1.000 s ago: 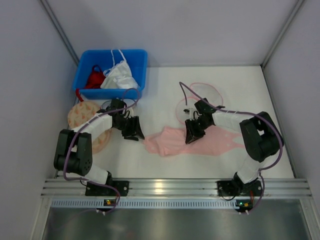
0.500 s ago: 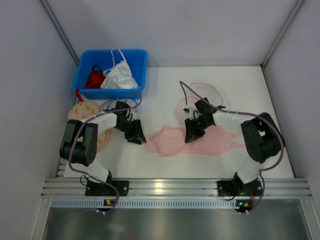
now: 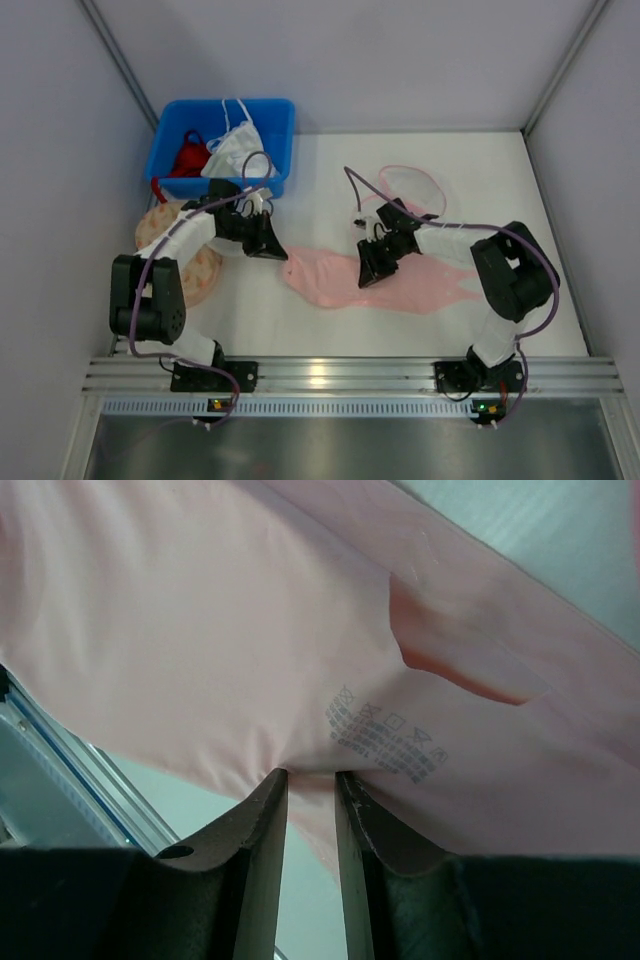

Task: Place the bra in the laundry bag and zip it closed

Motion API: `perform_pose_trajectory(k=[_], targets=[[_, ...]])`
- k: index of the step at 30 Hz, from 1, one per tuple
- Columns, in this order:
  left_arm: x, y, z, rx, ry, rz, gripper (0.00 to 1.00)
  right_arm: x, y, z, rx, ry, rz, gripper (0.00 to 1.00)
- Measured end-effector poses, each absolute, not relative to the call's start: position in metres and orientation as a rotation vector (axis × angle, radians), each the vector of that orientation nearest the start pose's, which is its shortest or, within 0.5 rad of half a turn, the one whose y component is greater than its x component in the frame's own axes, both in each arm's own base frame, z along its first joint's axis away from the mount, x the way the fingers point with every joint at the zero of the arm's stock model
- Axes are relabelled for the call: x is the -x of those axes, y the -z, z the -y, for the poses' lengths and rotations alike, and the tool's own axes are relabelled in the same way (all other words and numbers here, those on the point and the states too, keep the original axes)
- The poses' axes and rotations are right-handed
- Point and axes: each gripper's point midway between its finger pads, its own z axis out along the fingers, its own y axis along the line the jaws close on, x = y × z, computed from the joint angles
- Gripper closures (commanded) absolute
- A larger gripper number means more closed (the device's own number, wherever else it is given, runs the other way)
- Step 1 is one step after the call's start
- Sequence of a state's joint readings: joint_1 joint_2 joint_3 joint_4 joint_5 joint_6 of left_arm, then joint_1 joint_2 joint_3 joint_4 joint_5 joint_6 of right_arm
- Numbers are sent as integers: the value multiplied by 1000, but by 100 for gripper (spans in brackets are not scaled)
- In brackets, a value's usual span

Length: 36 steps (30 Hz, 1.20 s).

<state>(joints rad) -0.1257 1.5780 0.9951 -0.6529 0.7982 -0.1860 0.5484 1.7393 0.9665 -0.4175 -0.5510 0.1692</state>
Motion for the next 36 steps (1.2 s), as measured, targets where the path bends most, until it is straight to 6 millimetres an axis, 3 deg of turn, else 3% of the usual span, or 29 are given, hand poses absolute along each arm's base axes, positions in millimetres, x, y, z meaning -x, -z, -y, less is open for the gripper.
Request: perform_pose_trajectory(k=[4, 7, 12, 16, 19, 23, 25, 27, 31, 34, 36], targets=[[-262, -142, 173, -257, 1294, -2563, 100, -227, -28, -275, 740, -968, -2726, 71], [-252, -157, 181, -305, 1382, -2526, 100, -231, -39, -290, 762, -1003, -2685, 71], [-240, -153, 200, -339, 1475, -2581, 100, -250, -67, -301, 744, -1085, -2602, 68], [-231, -140, 225, -375, 1499, -2655, 100, -267, -97, -283, 684, -1124, -2538, 63], [-230, -129, 244, -415, 1468, -2687, 99, -288, -124, -247, 601, -1081, -2475, 54], [-235, -109, 267, -419, 1414, -2728, 74, -314, -144, -175, 481, -905, -2432, 37], [-240, -97, 273, -393, 1401, -2751, 57, -320, -145, -134, 435, -790, -2439, 33], [-245, -86, 274, -359, 1391, -2771, 48, -320, -139, -85, 386, -661, -2476, 32], [-256, -87, 279, -349, 1383, -2755, 21, -296, -116, -6, 360, -458, -2604, 25], [-274, -105, 287, -391, 1384, -2672, 11, -265, -97, 28, 401, -360, -2700, 1], [-284, -119, 292, -421, 1383, -2607, 9, -242, -85, 36, 506, -314, -2742, 1]])
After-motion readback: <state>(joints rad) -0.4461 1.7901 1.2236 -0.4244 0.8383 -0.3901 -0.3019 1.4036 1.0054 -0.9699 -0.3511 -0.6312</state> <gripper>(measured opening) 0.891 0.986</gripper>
